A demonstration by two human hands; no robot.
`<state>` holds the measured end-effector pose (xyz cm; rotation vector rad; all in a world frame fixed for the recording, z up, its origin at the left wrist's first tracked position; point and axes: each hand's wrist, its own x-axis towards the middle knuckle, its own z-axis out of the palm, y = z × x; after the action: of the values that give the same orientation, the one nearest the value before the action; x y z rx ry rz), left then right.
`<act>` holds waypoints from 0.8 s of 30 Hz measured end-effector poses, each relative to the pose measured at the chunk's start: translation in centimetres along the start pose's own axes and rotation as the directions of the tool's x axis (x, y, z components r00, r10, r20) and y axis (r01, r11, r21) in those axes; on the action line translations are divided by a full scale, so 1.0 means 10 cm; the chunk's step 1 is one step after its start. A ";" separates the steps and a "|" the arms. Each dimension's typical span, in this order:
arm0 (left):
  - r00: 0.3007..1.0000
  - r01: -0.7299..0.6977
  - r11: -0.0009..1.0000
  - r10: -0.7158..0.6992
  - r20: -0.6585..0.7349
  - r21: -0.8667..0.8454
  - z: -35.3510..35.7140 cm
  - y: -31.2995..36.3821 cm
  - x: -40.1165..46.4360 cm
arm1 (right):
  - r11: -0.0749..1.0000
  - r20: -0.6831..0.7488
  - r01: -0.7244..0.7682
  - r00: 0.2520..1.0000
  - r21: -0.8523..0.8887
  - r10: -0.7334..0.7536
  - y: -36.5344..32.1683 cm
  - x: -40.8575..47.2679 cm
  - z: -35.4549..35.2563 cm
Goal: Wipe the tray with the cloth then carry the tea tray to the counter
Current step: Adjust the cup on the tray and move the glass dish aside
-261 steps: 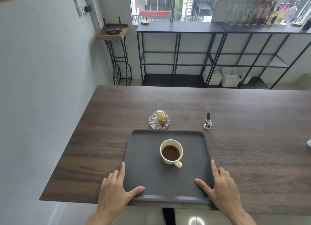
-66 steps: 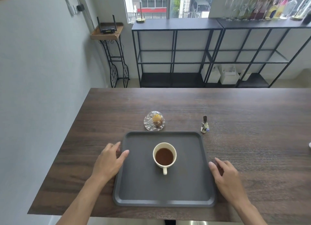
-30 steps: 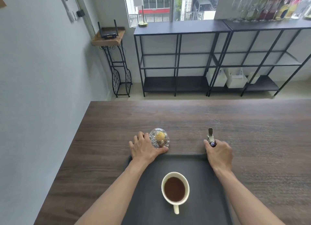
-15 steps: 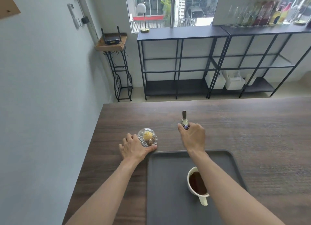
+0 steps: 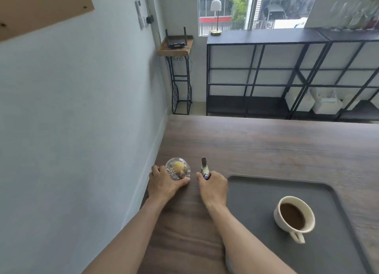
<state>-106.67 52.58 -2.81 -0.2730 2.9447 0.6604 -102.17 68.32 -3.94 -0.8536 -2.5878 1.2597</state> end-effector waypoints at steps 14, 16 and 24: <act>1.000 -0.009 0.996 0.009 0.004 -0.085 -0.03 -0.45 -0.05 | 0.985 -0.023 -0.117 0.992 0.124 0.121 -0.20 -0.41 0.61; 1.000 -0.013 0.997 0.013 0.008 -0.081 -0.02 -0.45 -0.04 | 0.983 -0.029 -0.123 0.991 0.137 0.128 -0.21 -0.42 0.62; 1.000 -0.018 0.996 0.020 0.021 -0.084 -0.02 -0.45 -0.05 | 0.982 -0.052 -0.128 0.989 0.137 0.136 -0.26 -0.49 0.65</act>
<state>-105.25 48.54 -4.43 -0.2443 2.9068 0.7861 -101.50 59.94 -5.58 -1.0350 -2.4034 1.4006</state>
